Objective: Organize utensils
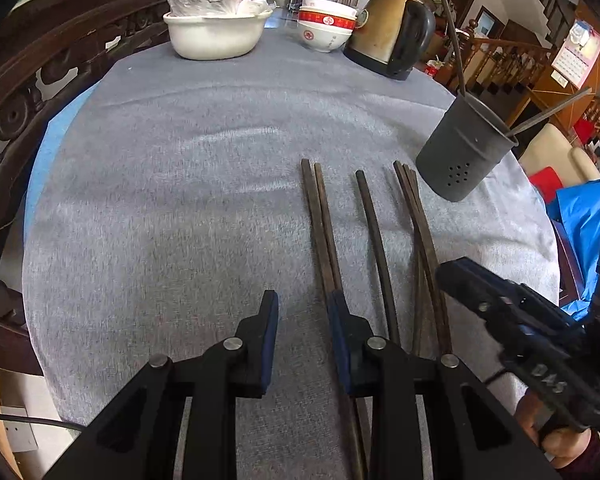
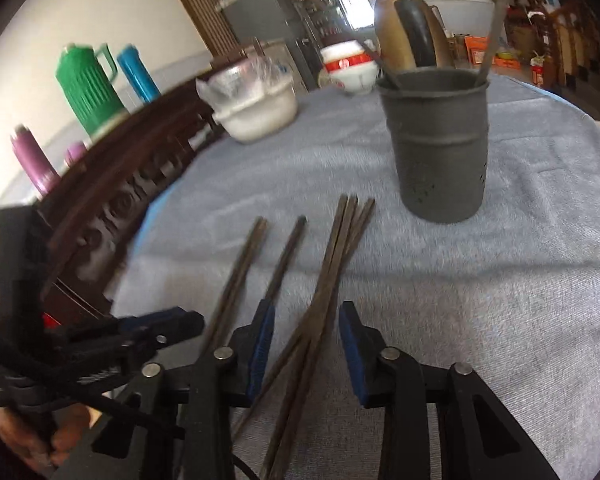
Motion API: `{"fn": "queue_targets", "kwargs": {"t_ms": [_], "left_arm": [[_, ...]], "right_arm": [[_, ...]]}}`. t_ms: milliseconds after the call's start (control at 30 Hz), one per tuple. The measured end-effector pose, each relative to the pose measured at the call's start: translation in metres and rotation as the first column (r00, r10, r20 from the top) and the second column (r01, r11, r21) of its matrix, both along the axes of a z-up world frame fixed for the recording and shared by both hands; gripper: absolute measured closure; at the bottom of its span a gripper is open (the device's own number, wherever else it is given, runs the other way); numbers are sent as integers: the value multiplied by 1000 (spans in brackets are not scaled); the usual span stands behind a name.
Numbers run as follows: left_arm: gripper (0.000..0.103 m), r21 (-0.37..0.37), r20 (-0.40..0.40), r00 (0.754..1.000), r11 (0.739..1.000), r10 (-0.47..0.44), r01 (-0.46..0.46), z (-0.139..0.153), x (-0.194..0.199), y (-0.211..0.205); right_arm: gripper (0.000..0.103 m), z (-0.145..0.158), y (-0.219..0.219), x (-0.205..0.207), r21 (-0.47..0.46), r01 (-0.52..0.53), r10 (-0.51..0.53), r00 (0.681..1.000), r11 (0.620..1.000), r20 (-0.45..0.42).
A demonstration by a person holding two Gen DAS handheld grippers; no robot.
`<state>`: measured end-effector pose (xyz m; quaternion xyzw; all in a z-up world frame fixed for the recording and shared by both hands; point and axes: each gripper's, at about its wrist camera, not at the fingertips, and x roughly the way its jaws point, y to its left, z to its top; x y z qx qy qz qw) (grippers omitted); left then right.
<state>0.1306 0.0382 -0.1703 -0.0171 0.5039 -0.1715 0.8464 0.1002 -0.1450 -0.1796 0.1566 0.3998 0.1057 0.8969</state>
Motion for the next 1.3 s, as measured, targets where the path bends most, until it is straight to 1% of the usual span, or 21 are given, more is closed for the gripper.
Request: {"fn": "queue_targets", "kwargs": {"t_ms": [67,167,233,333,433,700,767,867,933,967,1033,1100,1167,1200,1267,1300], "left_arm": [[75,2,-5,1000,1000,-4,4,-2,-1,-1],[76,8,-1,1000,1000,-14,14,-3,-3,-3],[76,5,-5,1000,1000,-16,16,-2,-3,-2],[76,11,-4,1000,1000,-11,11,-3,-2,-2],[76,11,-7,1000,1000,-6,6,-3,-2,0],[76,28,-18,1000,1000,-5,5,-6,-3,2],[76,23,-23,1000,1000,-4,4,-6,-4,3],[76,26,-22,1000,1000,-5,5,-7,-6,3],[76,30,-25,1000,1000,-4,5,-8,-5,3],[76,31,-24,1000,999,-4,4,-8,-6,3],[76,32,-24,1000,999,-2,3,-9,-5,2],[76,34,-24,1000,999,-3,4,-9,-5,2],[76,36,-22,1000,999,-4,4,-9,-4,2],[76,38,-20,1000,999,-3,3,-9,-5,2],[76,42,-17,1000,999,-2,2,-10,-5,2],[76,45,-16,1000,999,-2,2,-10,-5,1]], "right_arm": [[74,-5,4,2,-37,3,-4,1000,999,-24],[78,-12,3,3,-59,9,-12,998,998,-55],[78,-15,-2,2,-47,24,-27,998,999,-60],[78,-16,-11,1,-59,50,-54,997,997,-63],[79,-18,-24,-1,-20,74,-75,995,997,-65],[79,-16,-33,-10,-13,80,-81,994,997,-75],[79,-17,-38,-12,23,78,-76,993,997,-85],[81,-22,-51,-12,141,102,-85,989,985,-124],[82,-25,-59,-13,195,128,-101,985,972,-142],[82,-25,-62,-13,200,137,-109,983,970,-146],[82,-24,-65,-14,177,151,-126,982,973,-142],[82,-23,-65,-14,179,154,-130,982,972,-138],[82,-20,-65,-16,218,140,-119,987,966,-109],[82,-17,-64,-19,232,129,-114,990,964,-77],[82,-14,-61,-19,223,115,-108,993,968,-42],[82,-15,-57,-19,203,106,-102,994,973,-33]]}}
